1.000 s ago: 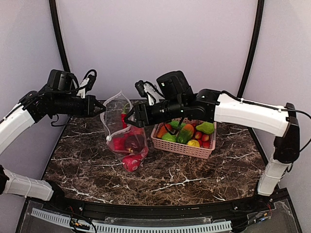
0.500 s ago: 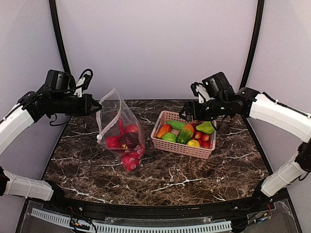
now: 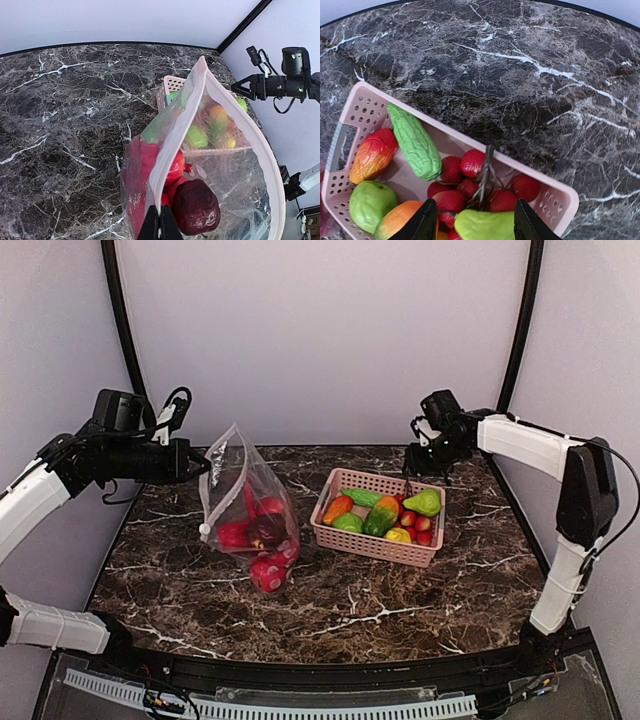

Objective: Place the food in the zip-top bag and seal the zipper
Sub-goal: Pick up the fake fruit from the bin.

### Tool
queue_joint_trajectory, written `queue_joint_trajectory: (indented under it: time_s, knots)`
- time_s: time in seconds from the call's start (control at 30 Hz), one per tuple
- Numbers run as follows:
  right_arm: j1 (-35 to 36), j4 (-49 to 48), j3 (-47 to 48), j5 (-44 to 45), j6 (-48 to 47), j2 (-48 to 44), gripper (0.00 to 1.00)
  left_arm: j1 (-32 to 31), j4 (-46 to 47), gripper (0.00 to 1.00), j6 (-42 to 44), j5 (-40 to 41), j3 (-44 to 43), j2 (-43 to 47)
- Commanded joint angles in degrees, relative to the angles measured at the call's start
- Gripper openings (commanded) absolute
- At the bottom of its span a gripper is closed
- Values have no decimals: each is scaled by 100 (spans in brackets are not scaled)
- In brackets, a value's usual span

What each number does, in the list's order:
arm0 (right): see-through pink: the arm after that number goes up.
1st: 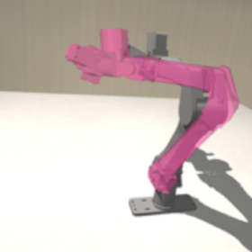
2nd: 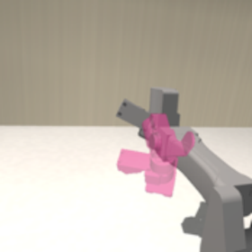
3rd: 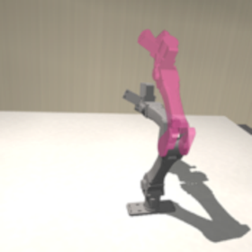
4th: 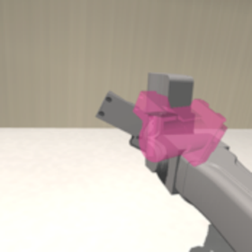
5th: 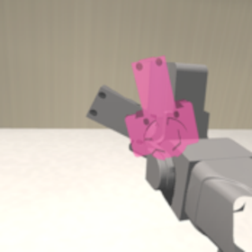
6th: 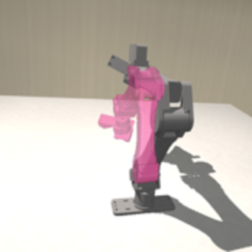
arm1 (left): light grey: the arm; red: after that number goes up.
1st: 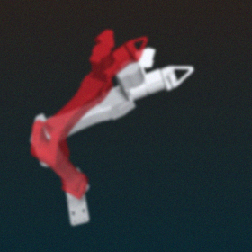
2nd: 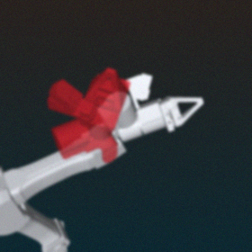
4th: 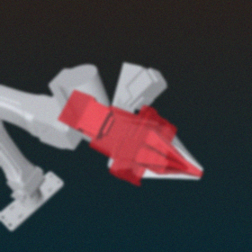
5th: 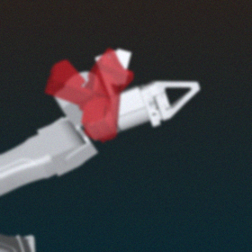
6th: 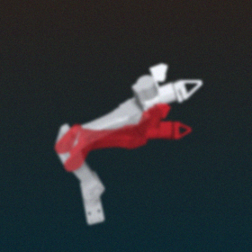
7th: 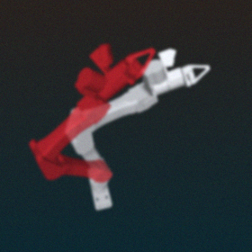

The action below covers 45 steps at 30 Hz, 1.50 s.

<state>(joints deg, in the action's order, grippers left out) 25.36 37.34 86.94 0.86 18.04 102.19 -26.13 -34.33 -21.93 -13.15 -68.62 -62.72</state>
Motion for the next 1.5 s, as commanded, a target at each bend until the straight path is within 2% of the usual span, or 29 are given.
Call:
queue_joint_trajectory:
  time_s: [0.0, 0.2, 0.77, 0.9, 1.07, 1.33, 1.47]
  knots:
    - [-202, 117, 453, -269, -492, 612, 48, 31, 89, 1, -48, -159, 39, 80]
    - [-349, 151, 629, -410, -553, 1007, 38, 38, 148, 1, -51, -230, -65, -31]
    - [-348, -344, 401, -317, -297, 1499, 28, 38, 121, 1, -30, -294, -248, -182]
    - [-349, -532, 299, -208, -194, 1480, 16, 38, 124, 1, -46, -292, -253, -179]
    - [-348, -731, 86, -173, -110, 1189, 0, 38, 91, 1, -48, -286, -273, -167]
    - [-318, -1482, -708, -374, -42, -12, 0, 38, 128, 1, -82, -336, -288, -121]
    - [-279, -1848, -976, -389, -142, -318, 0, 37, 170, 1, -108, -422, -308, -133]
